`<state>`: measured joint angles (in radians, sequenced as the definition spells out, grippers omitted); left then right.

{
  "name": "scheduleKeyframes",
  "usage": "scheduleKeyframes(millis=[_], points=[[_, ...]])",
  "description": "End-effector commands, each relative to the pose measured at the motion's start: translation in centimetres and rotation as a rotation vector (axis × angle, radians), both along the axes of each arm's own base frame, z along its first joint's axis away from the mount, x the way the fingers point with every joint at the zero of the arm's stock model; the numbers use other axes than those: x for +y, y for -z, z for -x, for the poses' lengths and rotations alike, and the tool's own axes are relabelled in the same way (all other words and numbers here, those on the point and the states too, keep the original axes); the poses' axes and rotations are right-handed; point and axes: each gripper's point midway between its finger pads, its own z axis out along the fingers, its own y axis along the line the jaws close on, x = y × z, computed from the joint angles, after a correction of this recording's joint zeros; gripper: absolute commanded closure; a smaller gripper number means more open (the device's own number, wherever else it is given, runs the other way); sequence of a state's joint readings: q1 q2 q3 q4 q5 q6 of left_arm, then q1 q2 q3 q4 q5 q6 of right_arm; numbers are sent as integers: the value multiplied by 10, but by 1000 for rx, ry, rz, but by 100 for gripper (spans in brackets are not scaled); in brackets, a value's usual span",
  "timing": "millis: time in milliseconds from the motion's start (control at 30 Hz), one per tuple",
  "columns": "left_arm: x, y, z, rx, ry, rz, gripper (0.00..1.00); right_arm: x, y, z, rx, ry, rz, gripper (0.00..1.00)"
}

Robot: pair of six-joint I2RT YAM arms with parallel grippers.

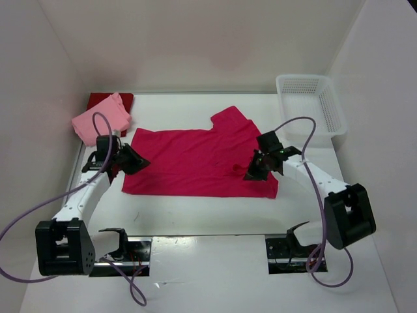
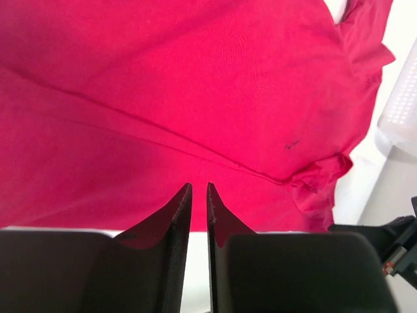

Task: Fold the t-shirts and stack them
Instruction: Fold the flattened tshirt in 1/3 of the way

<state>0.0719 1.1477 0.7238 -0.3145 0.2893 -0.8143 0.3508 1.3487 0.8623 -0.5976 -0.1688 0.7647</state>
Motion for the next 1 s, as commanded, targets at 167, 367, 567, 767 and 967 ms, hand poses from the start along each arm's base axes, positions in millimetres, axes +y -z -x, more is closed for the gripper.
scheduleKeyframes(millis=[167, 367, 567, 767, 967], points=[[-10, 38, 7, 48, -5, 2, 76, -36, 45, 34, 84, 310, -14, 97], [8, 54, 11, 71, -51, -25, 71, -69, 29, 12, -45, 539, 23, 98], [-3, 34, 4, 22, 30, -22, 71, -48, -14, -16, -128, 370, -16, 94], [-43, -5, -13, -83, 193, -64, 73, 7, -9, -29, -87, 151, -100, 100], [-88, 18, -6, -35, 321, -15, 74, 28, 4, -39, -64, 94, -85, 100]])
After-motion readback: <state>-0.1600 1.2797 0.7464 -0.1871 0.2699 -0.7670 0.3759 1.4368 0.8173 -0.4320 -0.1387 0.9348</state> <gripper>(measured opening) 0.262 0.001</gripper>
